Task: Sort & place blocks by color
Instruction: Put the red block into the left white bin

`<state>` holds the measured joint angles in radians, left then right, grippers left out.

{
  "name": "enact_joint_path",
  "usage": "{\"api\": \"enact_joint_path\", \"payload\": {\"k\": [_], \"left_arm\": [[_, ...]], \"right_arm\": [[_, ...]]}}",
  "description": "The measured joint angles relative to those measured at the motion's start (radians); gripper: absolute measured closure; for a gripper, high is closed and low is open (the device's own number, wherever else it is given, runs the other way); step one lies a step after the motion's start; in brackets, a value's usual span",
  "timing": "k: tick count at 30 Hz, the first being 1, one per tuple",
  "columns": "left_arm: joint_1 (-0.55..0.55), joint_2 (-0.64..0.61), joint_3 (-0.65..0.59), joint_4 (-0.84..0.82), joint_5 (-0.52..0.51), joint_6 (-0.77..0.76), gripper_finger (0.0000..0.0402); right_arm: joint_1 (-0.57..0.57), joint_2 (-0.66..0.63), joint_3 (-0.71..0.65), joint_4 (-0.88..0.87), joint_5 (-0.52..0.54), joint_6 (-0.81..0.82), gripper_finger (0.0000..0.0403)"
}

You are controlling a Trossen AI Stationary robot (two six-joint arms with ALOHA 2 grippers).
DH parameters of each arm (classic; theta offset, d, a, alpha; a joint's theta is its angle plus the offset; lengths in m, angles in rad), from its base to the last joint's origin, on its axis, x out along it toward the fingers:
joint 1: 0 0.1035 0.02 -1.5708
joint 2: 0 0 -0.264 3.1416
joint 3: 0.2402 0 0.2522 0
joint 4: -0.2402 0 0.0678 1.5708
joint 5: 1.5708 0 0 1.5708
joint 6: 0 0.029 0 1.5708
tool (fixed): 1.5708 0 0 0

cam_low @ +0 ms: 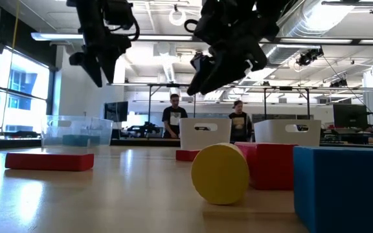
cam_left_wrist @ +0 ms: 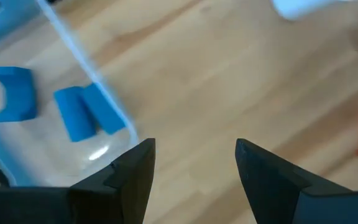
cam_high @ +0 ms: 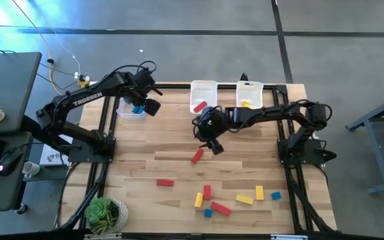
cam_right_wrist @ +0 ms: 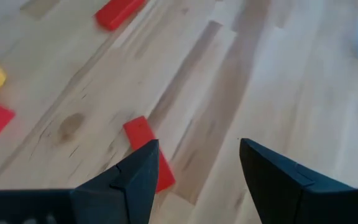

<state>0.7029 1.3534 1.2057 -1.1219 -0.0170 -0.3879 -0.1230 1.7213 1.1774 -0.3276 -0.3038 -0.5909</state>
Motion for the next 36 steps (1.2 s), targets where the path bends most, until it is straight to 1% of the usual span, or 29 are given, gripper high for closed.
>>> {"api": "enact_joint_path", "payload": {"k": [4, 8, 14, 24, 36], "left_arm": [[-0.052, -0.013, 0.000, 0.003, 0.052, -0.008, 0.0195], [-0.105, -0.012, 0.000, 0.007, 0.055, -0.039, 0.0195], [-0.156, -0.012, 0.000, 0.032, 0.055, -0.040, 0.0195], [-0.174, -0.012, 0.000, 0.046, 0.050, -0.057, 0.0195], [-0.175, -0.012, 0.000, 0.060, 0.047, -0.057, 0.0195]], "right_arm": [[0.021, 0.037, 0.000, 0.007, 0.003, -0.074, 0.0192], [0.037, 0.074, 0.000, 0.022, 0.005, -0.089, 0.0192], [0.046, 0.123, 0.000, 0.027, 0.003, -0.091, 0.0192], [0.046, 0.180, 0.000, 0.055, -0.045, -0.091, 0.0192], [0.046, 0.239, 0.000, 0.077, -0.031, -0.106, 0.0192]]}}
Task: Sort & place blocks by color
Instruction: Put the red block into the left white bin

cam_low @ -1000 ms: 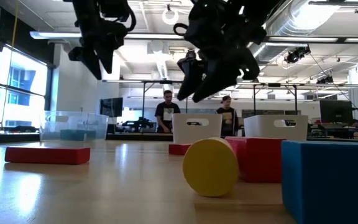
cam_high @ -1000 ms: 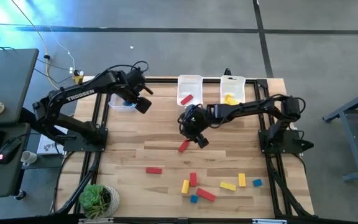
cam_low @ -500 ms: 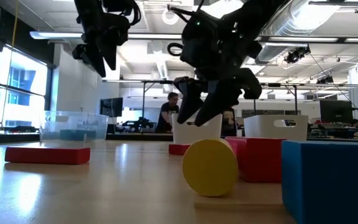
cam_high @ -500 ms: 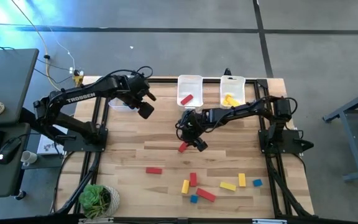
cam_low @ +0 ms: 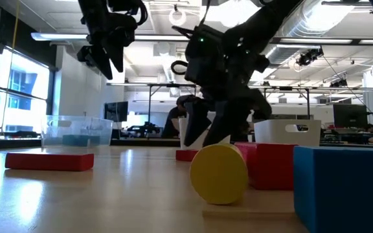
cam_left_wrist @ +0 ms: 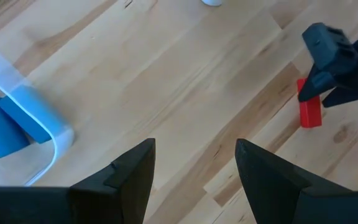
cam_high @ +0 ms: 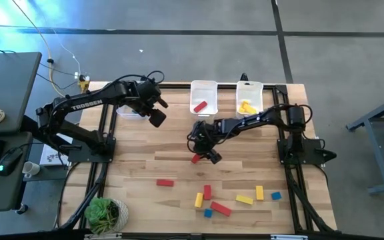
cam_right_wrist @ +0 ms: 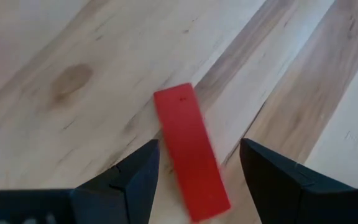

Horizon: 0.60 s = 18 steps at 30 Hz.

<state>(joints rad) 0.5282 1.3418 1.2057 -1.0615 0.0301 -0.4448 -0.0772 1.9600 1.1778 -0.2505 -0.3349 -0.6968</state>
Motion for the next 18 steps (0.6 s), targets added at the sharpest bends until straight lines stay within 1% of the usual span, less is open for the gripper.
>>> {"api": "enact_joint_path", "payload": {"k": [7, 10, 13, 18], "left_arm": [[0.000, 0.000, 0.000, 0.014, 0.000, 0.002, 0.0195], [0.000, 0.000, 0.000, 0.014, 0.000, 0.002, 0.0195], [0.000, 0.000, 0.000, 0.014, -0.005, 0.010, 0.0195], [0.000, 0.000, 0.000, 0.014, -0.016, 0.010, 0.0195]], "right_arm": [[-0.001, 0.042, 0.002, -0.002, -0.012, 0.012, 0.0192], [-0.002, 0.050, 0.005, -0.011, -0.019, 0.039, 0.0199], [-0.002, 0.051, 0.005, -0.021, -0.018, 0.080, 0.0228], [-0.001, 0.053, 0.005, -0.021, -0.010, 0.173, 0.0305]]}}
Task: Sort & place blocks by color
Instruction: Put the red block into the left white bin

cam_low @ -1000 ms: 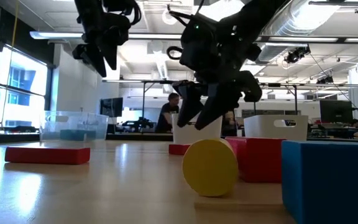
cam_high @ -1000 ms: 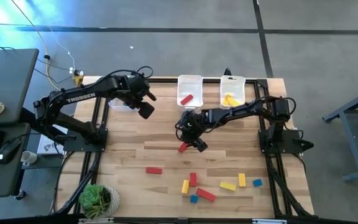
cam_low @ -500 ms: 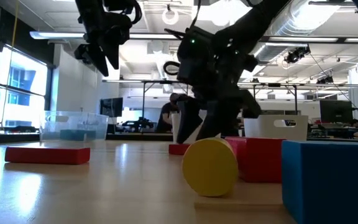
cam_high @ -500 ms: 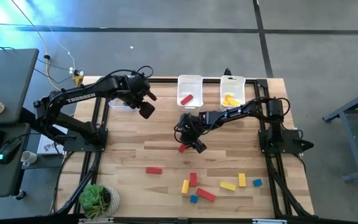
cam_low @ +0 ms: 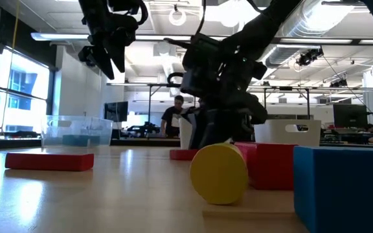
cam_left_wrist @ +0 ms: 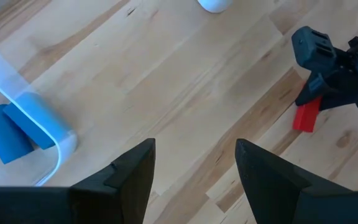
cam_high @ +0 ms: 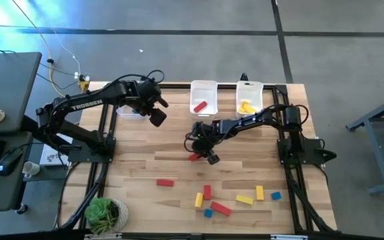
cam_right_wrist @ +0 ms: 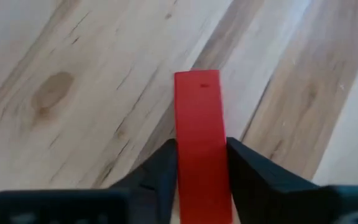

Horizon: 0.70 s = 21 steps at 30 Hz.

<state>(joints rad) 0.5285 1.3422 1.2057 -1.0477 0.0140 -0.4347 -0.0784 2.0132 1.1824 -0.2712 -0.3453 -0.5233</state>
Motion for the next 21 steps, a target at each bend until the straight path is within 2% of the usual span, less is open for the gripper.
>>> {"api": "enact_joint_path", "payload": {"k": [2, 9, 13, 18, 21], "left_arm": [[0.000, 0.000, 0.000, 0.000, 0.000, 0.000, 0.0195], [0.000, 0.000, 0.000, 0.000, 0.000, 0.000, 0.0195], [0.000, 0.000, 0.000, 0.001, -0.003, 0.027, 0.0195], [0.000, 0.000, 0.000, 0.012, -0.009, 0.058, 0.0195], [0.000, 0.000, 0.000, 0.023, -0.010, 0.071, 0.0195]], "right_arm": [[0.000, -0.001, 0.000, -0.003, 0.000, 0.038, 0.0325], [0.000, -0.003, 0.010, -0.004, 0.016, 0.153, 0.0325], [0.000, -0.006, 0.052, -0.061, 0.086, 0.175, 0.0325], [-0.013, -0.006, 0.139, -0.179, 0.247, 0.193, 0.0325], [-0.027, -0.006, 0.187, -0.212, 0.298, 0.236, 0.0325]]}}
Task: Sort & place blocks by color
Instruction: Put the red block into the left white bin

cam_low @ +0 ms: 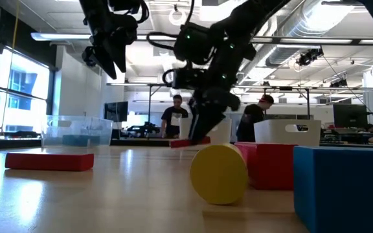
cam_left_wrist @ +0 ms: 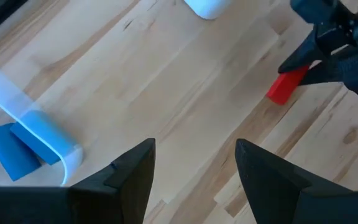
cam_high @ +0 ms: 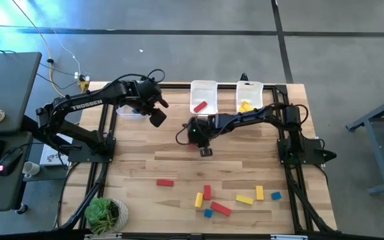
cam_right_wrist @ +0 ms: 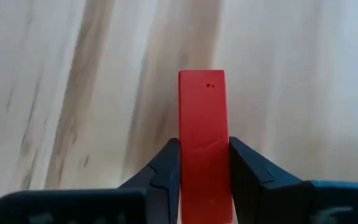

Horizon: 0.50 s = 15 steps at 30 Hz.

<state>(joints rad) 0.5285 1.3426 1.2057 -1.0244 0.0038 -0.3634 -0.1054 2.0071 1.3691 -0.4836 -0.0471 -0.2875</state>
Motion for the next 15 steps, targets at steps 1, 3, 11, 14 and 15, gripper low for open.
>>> {"api": "enact_joint_path", "payload": {"k": [1, 3, 11, 14, 15], "left_arm": [[0.000, 0.000, 0.000, 0.004, 0.000, 0.000, 0.0195], [0.000, 0.000, 0.000, 0.005, 0.000, 0.003, 0.0195], [0.000, 0.000, 0.000, 0.005, 0.000, 0.079, 0.0195], [0.000, 0.000, 0.000, 0.005, 0.001, 0.103, 0.0195], [0.000, 0.000, 0.000, 0.005, 0.002, 0.113, 0.0195]], "right_arm": [[-0.006, 0.000, 0.020, -0.014, 0.010, 0.016, 0.0325], [-0.019, -0.001, 0.058, -0.028, 0.024, 0.048, 0.0325], [-0.067, -0.004, 0.241, -0.152, 0.193, 0.120, 0.0325], [-0.098, -0.004, 0.302, -0.196, 0.274, 0.136, 0.0325], [-0.112, -0.004, 0.318, -0.203, 0.295, 0.144, 0.0325]]}}
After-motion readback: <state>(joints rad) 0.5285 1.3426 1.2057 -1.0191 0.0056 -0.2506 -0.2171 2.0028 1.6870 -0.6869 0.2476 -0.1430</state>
